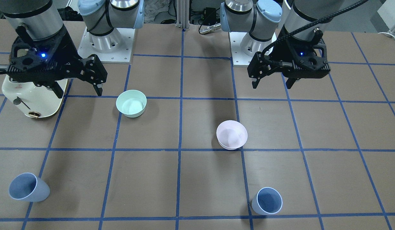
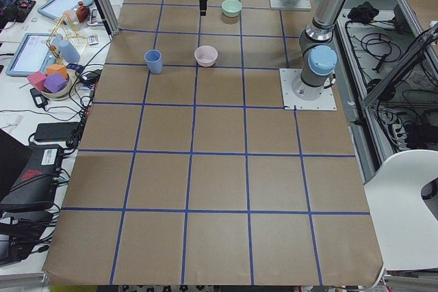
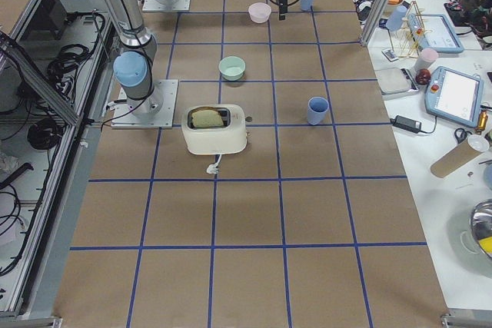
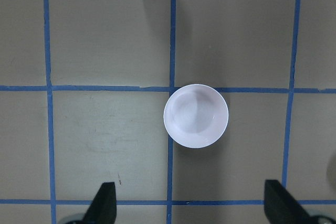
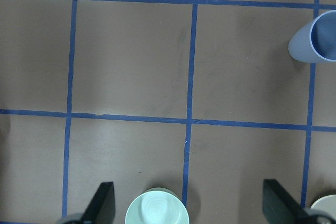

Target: Stack blue cups with both arms

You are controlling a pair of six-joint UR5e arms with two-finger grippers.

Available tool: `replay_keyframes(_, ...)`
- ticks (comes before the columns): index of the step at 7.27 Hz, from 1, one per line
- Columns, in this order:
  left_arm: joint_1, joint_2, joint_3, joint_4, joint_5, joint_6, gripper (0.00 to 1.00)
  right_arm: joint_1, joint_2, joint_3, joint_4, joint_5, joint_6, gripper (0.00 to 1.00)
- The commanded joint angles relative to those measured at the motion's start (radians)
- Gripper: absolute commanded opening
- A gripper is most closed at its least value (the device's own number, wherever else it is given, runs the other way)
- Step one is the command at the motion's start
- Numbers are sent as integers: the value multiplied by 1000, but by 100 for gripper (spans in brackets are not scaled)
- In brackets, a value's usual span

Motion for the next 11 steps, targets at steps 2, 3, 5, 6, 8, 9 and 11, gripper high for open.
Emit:
replay_keyframes(2, 1, 0, 0, 0, 0, 0, 100, -1, 0, 0, 0, 0, 0, 100)
replay_keyframes(3, 1, 0, 5, 0, 3, -3, 100, -1, 0, 0, 0, 0, 0, 100)
replay_keyframes(5, 5, -56, 108, -74, 12, -5, 100, 0, -1, 1, 1, -1, 0, 100)
replay_keyframes(6, 5, -125, 129, -53, 5, 0, 100, 0, 0, 2, 0, 0, 0, 100)
replay_keyframes(8, 5, -304, 138, 215, 3, 29, 100, 0, 0, 0, 0, 0, 0, 100)
replay_keyframes(9, 5, -396, 156, 351, 3, 70, 100, -1, 0, 0, -2, -1, 0, 100)
replay_keyframes(11, 5, -529, 164, 548, 3, 129, 100, -4, 2, -2, -3, 2, 0, 100)
